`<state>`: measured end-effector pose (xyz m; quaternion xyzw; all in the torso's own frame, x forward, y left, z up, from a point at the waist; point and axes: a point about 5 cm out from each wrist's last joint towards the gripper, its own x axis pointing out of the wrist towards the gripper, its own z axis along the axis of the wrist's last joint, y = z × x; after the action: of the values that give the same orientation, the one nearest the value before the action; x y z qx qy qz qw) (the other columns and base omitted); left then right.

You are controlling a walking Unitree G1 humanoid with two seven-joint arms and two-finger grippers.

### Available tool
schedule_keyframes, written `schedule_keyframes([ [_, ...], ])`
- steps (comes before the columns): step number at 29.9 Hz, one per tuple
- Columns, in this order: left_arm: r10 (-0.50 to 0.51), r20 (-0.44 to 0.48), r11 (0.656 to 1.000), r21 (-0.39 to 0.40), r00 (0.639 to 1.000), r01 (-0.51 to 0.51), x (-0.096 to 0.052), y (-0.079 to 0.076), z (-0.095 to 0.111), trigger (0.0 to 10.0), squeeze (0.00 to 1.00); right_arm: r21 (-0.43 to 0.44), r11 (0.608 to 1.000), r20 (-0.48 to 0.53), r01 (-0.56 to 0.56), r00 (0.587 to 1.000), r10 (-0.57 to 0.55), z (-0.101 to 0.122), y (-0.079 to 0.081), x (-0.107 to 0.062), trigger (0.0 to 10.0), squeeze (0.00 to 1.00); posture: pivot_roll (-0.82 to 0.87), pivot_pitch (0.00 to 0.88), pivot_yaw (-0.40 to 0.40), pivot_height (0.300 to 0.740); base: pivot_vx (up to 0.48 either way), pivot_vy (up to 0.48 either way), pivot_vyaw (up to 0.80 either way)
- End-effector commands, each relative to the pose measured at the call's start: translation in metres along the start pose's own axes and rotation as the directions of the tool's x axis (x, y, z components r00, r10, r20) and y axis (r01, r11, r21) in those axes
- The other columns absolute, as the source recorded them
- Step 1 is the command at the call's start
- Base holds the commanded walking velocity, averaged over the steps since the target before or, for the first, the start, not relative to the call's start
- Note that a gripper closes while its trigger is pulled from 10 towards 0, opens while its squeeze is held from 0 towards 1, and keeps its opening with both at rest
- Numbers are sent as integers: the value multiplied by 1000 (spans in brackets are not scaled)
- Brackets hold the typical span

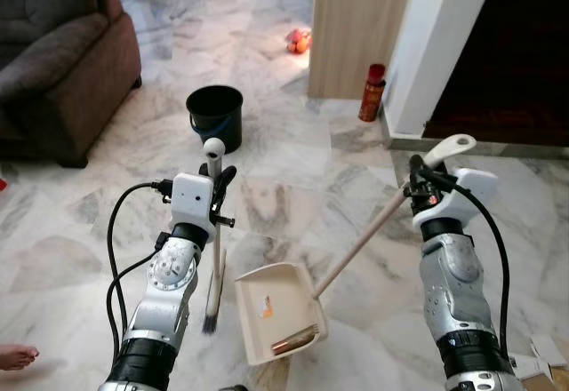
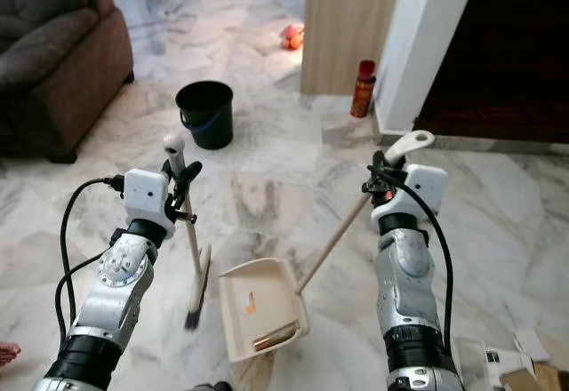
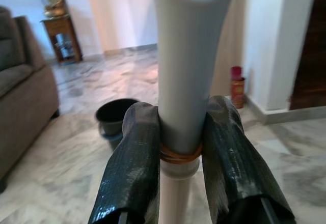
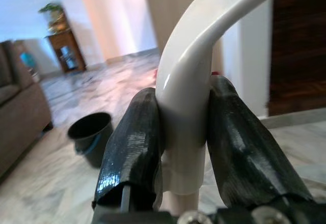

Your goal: Sweep floor

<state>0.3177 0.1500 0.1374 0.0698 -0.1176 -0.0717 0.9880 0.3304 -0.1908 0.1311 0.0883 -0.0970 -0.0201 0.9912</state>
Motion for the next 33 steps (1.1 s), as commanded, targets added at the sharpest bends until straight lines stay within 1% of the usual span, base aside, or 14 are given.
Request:
schedule_keyframes([
  [1, -2, 47, 1000, 2, 999, 2, 4, -1, 10, 10000, 0, -7, 1000, 48, -15, 999, 15, 11, 2, 4, 10000, 0, 21, 80, -20, 740, 270, 0, 0],
  [18, -9, 50, 1000, -1, 999, 9, 5, -3, 10, 10000, 0, -15, 999, 35, -32, 999, 32, 9, 4, 3, 10000, 0, 21, 64, -18, 740, 281, 0, 0],
  [21, -8, 51, 1000, -1, 999, 8, 5, -3, 10, 10000, 0, -28, 999, 39, -40, 998, 41, 9, 6, 3, 10000, 0, 21, 64, -18, 740, 285, 0, 0],
  [25, -9, 50, 1000, 1, 999, 9, 5, -2, 10, 10000, 0, -32, 998, 38, -46, 998, 47, 10, 7, 4, 10000, 0, 22, 71, -20, 740, 289, 0, 572],
  [33, -7, 50, 1000, 5, 999, 6, 5, -1, 11, 10000, 0, -17, 999, 36, -44, 998, 44, 9, 7, 3, 10000, 0, 32, 80, -18, 740, 285, 0, 0],
])
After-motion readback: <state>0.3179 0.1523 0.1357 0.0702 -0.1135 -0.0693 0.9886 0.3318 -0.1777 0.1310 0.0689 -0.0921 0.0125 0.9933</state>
